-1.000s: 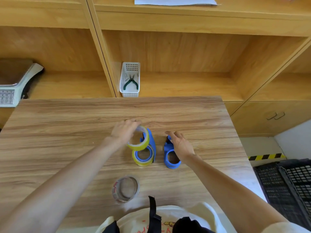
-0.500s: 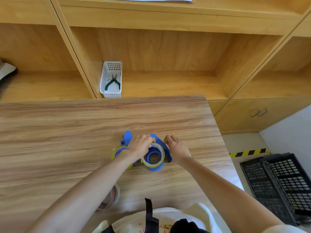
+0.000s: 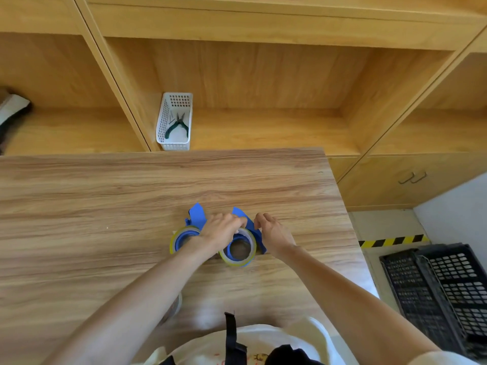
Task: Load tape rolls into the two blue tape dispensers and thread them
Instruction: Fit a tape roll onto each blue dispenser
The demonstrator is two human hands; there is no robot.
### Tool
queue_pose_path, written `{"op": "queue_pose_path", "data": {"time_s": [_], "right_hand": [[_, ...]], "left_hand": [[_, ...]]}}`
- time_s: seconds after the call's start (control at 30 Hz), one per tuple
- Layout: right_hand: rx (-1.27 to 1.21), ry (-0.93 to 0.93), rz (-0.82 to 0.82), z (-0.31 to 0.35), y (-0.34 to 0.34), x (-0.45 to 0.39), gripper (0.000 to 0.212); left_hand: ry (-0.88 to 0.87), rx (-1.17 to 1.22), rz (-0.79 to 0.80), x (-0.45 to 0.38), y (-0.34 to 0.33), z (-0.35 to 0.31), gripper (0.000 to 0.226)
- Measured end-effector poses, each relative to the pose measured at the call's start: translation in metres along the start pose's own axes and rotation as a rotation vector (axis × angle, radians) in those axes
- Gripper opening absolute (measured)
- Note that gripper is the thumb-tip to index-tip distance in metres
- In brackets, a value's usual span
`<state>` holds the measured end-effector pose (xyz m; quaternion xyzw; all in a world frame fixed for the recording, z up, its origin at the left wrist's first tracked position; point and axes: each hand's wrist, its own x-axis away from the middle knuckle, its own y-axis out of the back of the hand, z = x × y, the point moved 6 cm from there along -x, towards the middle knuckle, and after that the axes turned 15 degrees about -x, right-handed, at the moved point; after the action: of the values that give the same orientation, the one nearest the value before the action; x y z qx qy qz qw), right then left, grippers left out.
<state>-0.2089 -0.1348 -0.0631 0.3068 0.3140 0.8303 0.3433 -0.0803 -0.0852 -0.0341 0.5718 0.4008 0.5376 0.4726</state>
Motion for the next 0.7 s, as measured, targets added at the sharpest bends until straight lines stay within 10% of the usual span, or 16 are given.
{"op": "queue_pose_path", "data": {"time_s": [0.5,0.7], "right_hand": [[-0.014,-0.096,0.104,-0.006,0.001,0.007,0.002],[0.011,-0.139,0.137,-0.009,-0.005,0.007,0.033]], "left_hand": [[0.069,0.023,-0.112,-0.005,-0.015,-0.027,0.037],[-0.026,0.103,-0.074,0.002,-0.014,-0.032,0.041]]}}
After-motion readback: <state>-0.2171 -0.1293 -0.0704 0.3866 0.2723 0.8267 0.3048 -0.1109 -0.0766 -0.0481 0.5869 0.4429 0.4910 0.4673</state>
